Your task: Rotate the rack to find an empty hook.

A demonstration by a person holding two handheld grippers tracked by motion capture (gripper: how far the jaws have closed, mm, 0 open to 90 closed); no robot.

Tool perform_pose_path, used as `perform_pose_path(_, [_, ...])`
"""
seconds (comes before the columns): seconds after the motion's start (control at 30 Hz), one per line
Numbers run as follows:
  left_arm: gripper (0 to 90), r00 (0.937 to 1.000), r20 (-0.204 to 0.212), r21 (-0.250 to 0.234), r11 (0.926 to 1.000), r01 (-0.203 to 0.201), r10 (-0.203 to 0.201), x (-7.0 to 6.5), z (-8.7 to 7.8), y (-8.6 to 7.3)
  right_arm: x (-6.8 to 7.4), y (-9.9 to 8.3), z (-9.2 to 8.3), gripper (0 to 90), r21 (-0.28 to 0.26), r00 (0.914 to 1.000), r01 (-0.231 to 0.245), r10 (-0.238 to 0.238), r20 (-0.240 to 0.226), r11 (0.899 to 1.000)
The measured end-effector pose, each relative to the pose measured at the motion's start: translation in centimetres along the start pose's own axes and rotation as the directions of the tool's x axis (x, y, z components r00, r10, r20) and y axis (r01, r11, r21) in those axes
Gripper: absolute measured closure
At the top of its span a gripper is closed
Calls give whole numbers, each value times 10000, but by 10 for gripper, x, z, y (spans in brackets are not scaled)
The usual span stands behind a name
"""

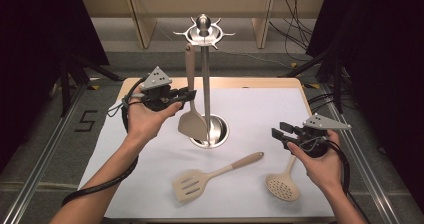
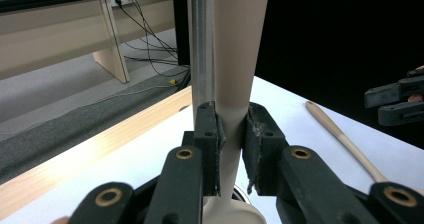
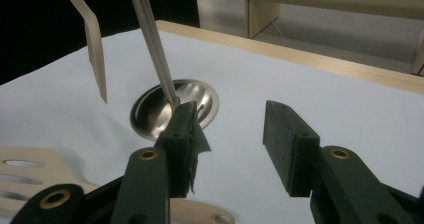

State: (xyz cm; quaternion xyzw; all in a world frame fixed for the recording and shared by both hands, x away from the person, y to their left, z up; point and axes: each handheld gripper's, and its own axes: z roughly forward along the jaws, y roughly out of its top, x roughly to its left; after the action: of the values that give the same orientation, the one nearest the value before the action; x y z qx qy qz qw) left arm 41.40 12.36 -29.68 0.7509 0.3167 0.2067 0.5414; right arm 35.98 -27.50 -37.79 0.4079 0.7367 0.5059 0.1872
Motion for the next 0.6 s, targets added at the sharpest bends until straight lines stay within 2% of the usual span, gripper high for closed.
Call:
perform_pose_path(0.1, [768, 10000, -59, -57, 10000, 6, -6, 1, 0, -1, -2, 0, 0, 577, -53, 9997, 248, -248, 62, 9997])
perform_pose_path(0.17, [767, 10000, -59, -80, 10000, 14, -15, 1, 1, -1, -1, 0, 0, 576, 12, 9999, 153, -153, 8, 9999])
perform_pose_path(0.2, [766, 10000, -73, -81, 10000, 6, -7, 1, 1, -1, -1, 0, 0, 576, 68, 9998, 178, -179, 132, 9998])
perform_pose_path(0.27, [765, 10000, -93, -99, 10000, 10, -11, 1, 1, -2, 0, -1, -1, 575, 198, 9999, -84, 82, 94, 9998])
perform_pose_path(0.3, [765, 9999, -99, -116, 9999, 14, -15, 1, 1, -2, 0, -1, 0, 575, 160, 9999, -39, 37, 131, 9999])
perform_pose_path(0.33, [764, 9999, -98, -129, 9999, 17, -18, 1, 1, -2, -2, -1, 1, 575, 42, 9996, 273, -273, 34, 9996])
perform_pose_path(0.37, [763, 9999, -101, -141, 9999, 21, -22, 1, 2, -2, -3, -1, 1, 574, 39, 9996, 292, -292, 35, 9996])
perform_pose_path(0.4, [761, 9999, -118, -146, 9999, 61, -63, 1, 2, -2, -1, -1, 1, 574, 106, 10000, 34, -34, 39, 9999])
perform_pose_path(0.47, [754, 9999, -130, -159, 9999, 65, -67, 1, 2, -3, 0, -2, 2, 573, -44, 9998, -23, 24, 197, 10000])
perform_pose_path(0.53, [742, 9999, -142, -195, 9998, 55, -58, 1, 2, -3, -1, -2, 2, 572, 45, 10000, 17, -17, 59, 10000])
perform_pose_path(0.6, [736, 9999, -158, -201, 9998, 57, -60, 2, 2, -4, -1, -2, 0, 571, 195, 9999, 13, -16, 124, 9998])
